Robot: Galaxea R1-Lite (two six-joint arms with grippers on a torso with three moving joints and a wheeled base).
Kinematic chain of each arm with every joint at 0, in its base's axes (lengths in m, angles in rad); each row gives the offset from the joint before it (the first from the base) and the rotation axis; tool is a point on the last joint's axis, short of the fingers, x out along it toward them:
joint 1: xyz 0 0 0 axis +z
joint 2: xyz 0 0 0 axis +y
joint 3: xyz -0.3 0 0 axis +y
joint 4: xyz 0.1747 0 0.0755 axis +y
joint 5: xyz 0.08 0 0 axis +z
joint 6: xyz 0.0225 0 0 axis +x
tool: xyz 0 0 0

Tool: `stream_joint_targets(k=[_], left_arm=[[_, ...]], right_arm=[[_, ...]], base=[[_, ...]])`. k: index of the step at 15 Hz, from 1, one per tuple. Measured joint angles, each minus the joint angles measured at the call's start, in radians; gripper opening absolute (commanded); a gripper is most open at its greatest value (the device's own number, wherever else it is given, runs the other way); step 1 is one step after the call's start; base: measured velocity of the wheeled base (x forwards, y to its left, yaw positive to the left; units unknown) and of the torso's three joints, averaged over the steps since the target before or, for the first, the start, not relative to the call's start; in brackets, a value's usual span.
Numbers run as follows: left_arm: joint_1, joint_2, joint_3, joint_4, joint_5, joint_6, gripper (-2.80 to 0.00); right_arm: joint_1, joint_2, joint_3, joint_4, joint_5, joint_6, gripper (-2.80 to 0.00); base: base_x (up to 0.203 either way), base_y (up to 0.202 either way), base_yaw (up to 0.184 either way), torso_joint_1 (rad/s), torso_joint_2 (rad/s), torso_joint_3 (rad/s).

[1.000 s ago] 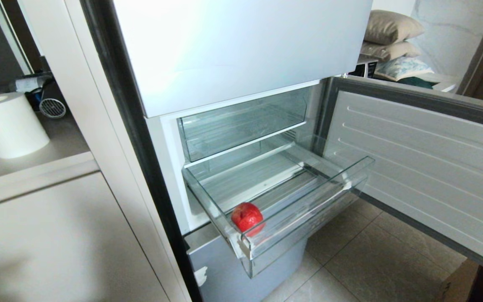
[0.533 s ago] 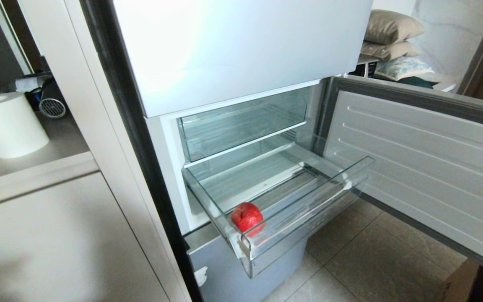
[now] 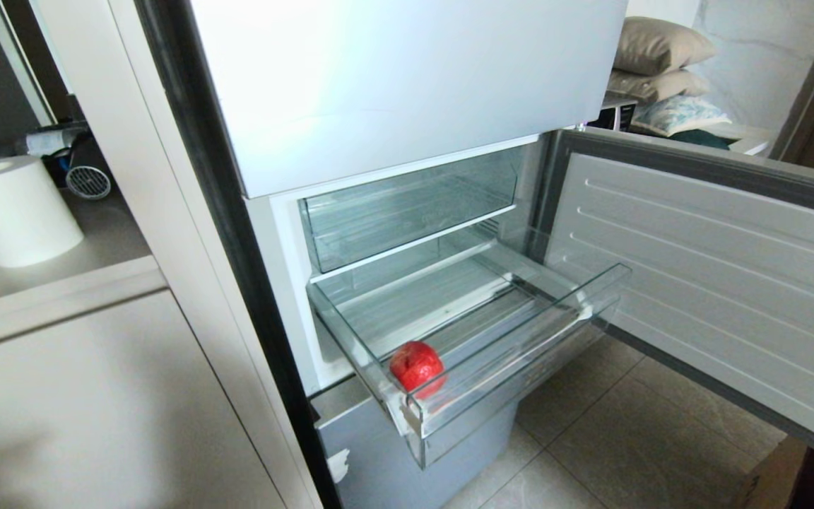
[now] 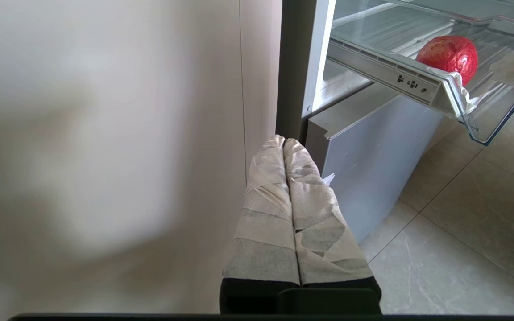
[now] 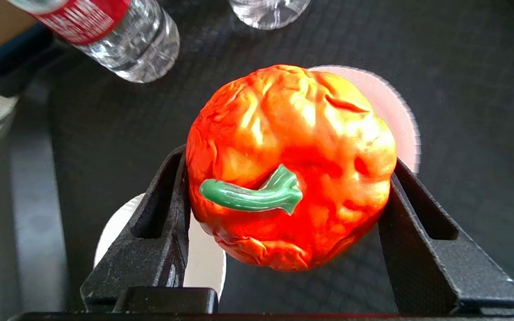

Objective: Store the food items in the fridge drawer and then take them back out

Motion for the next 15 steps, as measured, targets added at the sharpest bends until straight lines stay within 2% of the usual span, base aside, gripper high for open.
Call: stream_joint_targets(k=[5, 15], left_arm=[[0.000, 0.000, 0.000, 0.000, 0.000, 0.000, -2.80], [0.000, 0.000, 0.000, 0.000, 0.000, 0.000, -2.80]], right_arm=[[0.003, 0.058, -0.068, 0.035, -0.003, 0.011, -2.80], [0.000, 0.099, -0.095, 0.032, -0.010, 0.010, -2.80]], base=[[0.000, 0.000, 0.000, 0.000, 0.00, 0.000], [0.000, 0.000, 0.000, 0.000, 0.00, 0.000]])
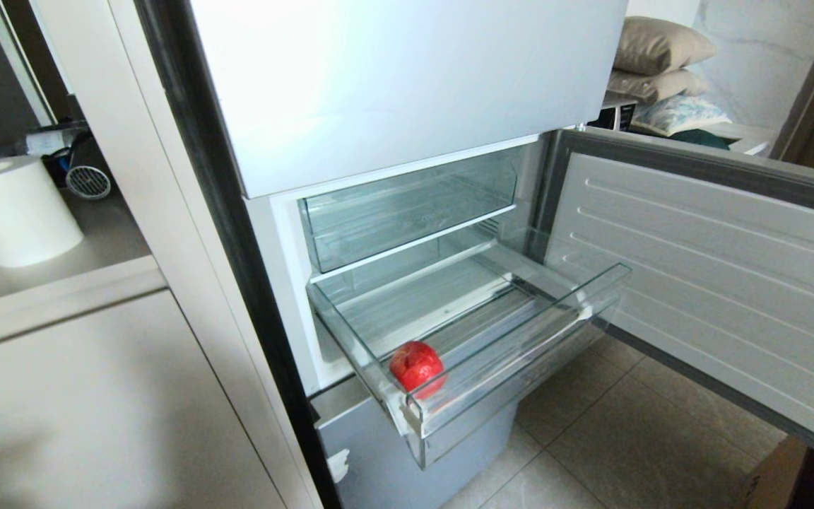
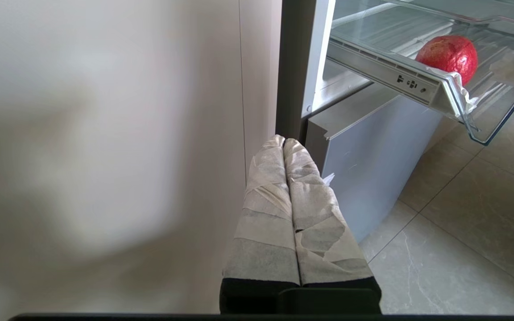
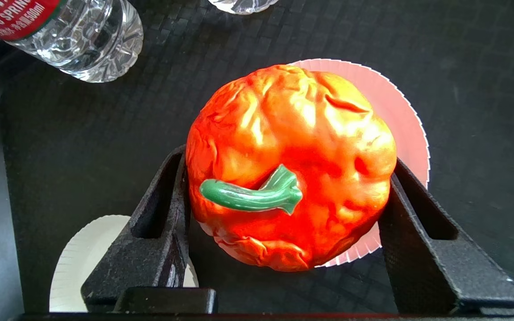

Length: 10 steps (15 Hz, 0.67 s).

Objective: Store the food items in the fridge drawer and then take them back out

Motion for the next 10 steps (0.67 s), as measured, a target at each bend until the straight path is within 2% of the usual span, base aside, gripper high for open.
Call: stream_joint_targets(k=[1, 2, 3, 10], left_arm=[[0.000, 0.000, 0.000, 0.000, 0.000, 0.000, -2.80], [0.000, 0.000, 0.000, 0.000, 0.000, 0.000, -2.80], [0.000, 0.000, 0.000, 0.000, 0.000, 0.000, -2.80], [0.000, 0.000, 0.000, 0.000, 0.000, 0.000, -2.80]], right_arm=[[0.000, 0.001, 0.000, 0.000, 0.000, 0.000, -2.80], [0.000, 0.002, 0.000, 0.000, 0.000, 0.000, -1.27], [0.000, 0.002, 0.000, 0.000, 0.000, 0.000, 0.00], [-0.002, 0.000, 0.001, 0.000, 0.002, 0.000, 0.00]], base=[[0.000, 0.000, 0.000, 0.000, 0.00, 0.000], [0.000, 0.000, 0.000, 0.000, 0.00, 0.000], [0.000, 0.000, 0.000, 0.000, 0.00, 0.000], [0.000, 0.000, 0.000, 0.000, 0.00, 0.000]])
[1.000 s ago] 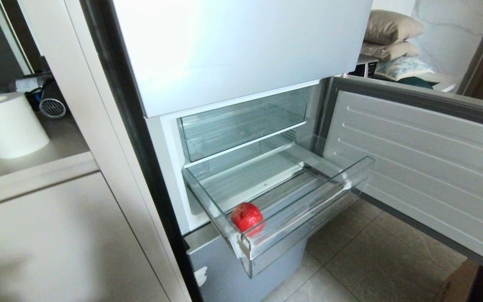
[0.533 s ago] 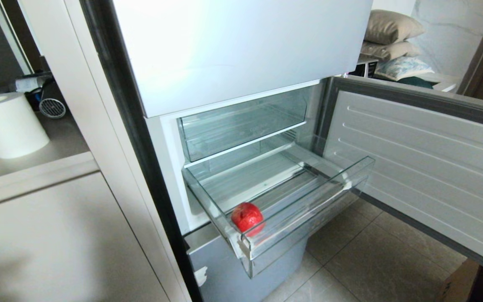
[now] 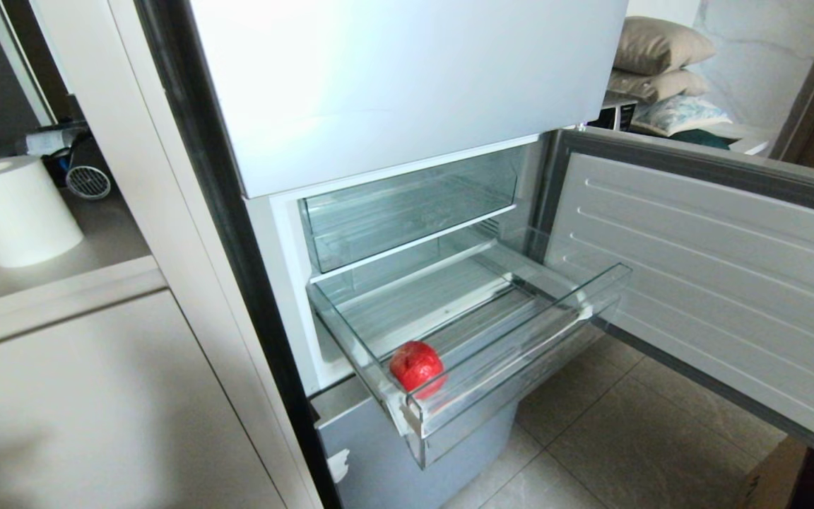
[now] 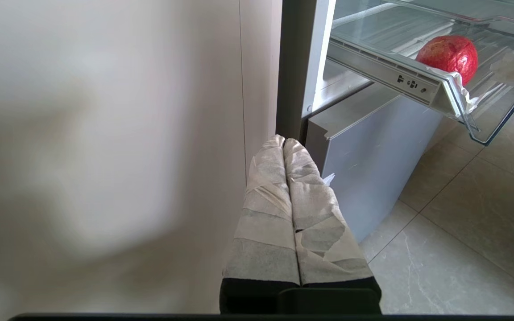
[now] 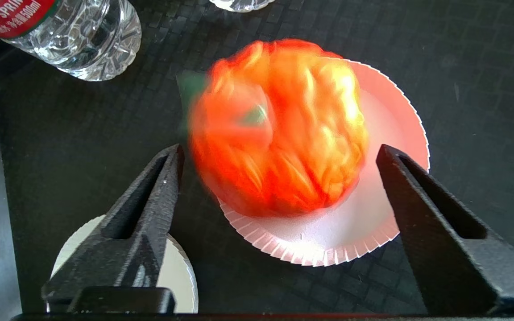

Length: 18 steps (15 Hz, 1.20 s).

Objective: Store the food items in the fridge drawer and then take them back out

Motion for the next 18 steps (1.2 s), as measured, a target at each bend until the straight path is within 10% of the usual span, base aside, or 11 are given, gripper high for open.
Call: stream_joint_targets(k=[11, 12, 18], left_arm=[[0.000, 0.000, 0.000, 0.000, 0.000, 0.000, -2.80], [0.000, 0.000, 0.000, 0.000, 0.000, 0.000, -2.80], [0.000, 0.000, 0.000, 0.000, 0.000, 0.000, -2.80]], right_arm=[[0.012, -0.186, 0.095, 0.001, 0.019, -0.003, 0.00], [0.016, -0.235, 0.130, 0.001, 0.026, -0.004, -2.80], [0.014, -0.589, 0.235, -0.041, 0.033, 0.096, -2.80]], base=[[0.000, 0.000, 0.000, 0.000, 0.00, 0.000], [0.000, 0.000, 0.000, 0.000, 0.00, 0.000], [0.000, 0.000, 0.000, 0.000, 0.00, 0.000]])
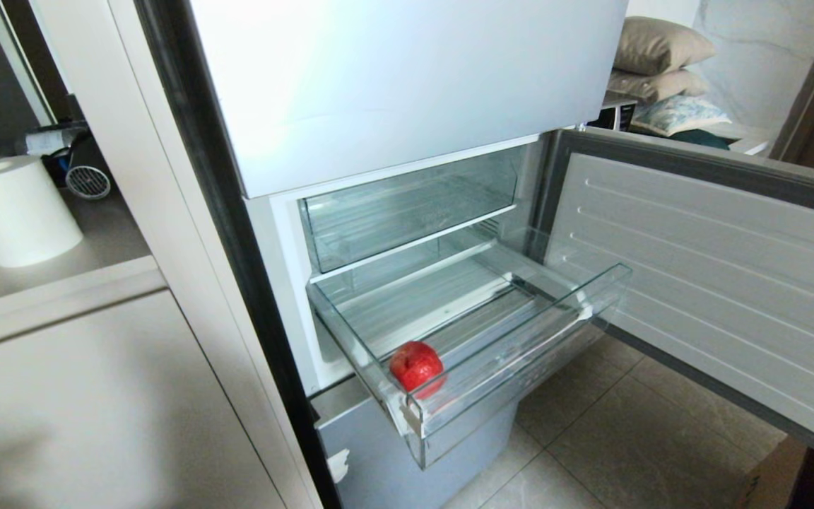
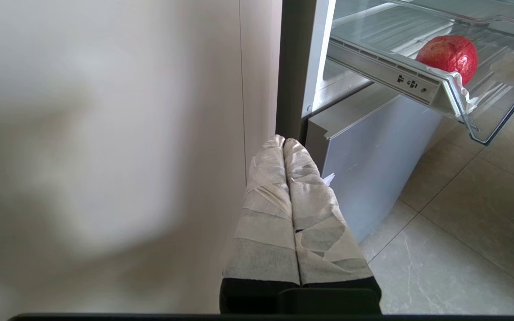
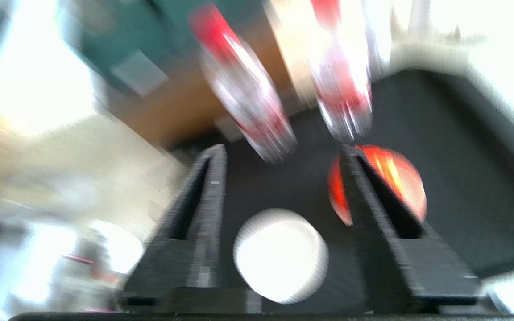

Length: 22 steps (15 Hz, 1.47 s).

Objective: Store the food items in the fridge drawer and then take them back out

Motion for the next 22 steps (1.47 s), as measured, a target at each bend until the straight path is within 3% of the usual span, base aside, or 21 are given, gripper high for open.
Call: stream_joint_targets(k=[3, 5, 8, 11, 15, 17, 19, 22], left_arm=[[0.000, 0.000, 0.000, 0.000, 0.000, 0.000, -2.80], [0.000, 0.000, 0.000, 0.000, 0.000, 0.000, -2.80], [0.000, 0.000, 0.000, 0.000, 0.000, 0.000, -2.80], [0.000, 0.000, 0.000, 0.000, 0.000, 0.000, -2.80], [0.000, 0.000, 0.000, 0.000, 0.000, 0.000, -2.80], [0.000, 0.000, 0.000, 0.000, 0.000, 0.000, -2.80], [0.000, 0.000, 0.000, 0.000, 0.000, 0.000, -2.80], [0.000, 0.000, 0.000, 0.000, 0.000, 0.000, -2.80]], right_arm=[[0.017, -0.228, 0.008, -0.028, 0.025, 0.082, -2.80], [0.110, -0.377, 0.014, -0.033, 0.032, 0.100, -2.80], [0.408, -0.554, 0.074, -0.016, 0.022, 0.063, -2.80], [0.820, -0.695, 0.177, 0.075, -0.059, -0.031, -2.80], [1.444, -0.780, 0.259, 0.319, -0.277, -0.078, -2.80], [1.680, -0.756, 0.288, 0.426, -0.391, -0.083, -2.80], [1.796, -0.666, 0.297, 0.485, -0.415, -0.086, -2.80], [1.834, -0.505, 0.233, 0.525, -0.246, -0.098, -2.80]], base=[[0.000, 0.000, 0.000, 0.000, 0.00, 0.000], [0.000, 0.000, 0.000, 0.000, 0.00, 0.000], [0.000, 0.000, 0.000, 0.000, 0.00, 0.000], [0.000, 0.000, 0.000, 0.000, 0.00, 0.000], [0.000, 0.000, 0.000, 0.000, 0.00, 0.000], [0.000, 0.000, 0.000, 0.000, 0.00, 0.000], [0.000, 0.000, 0.000, 0.000, 0.00, 0.000], [0.000, 0.000, 0.000, 0.000, 0.00, 0.000]])
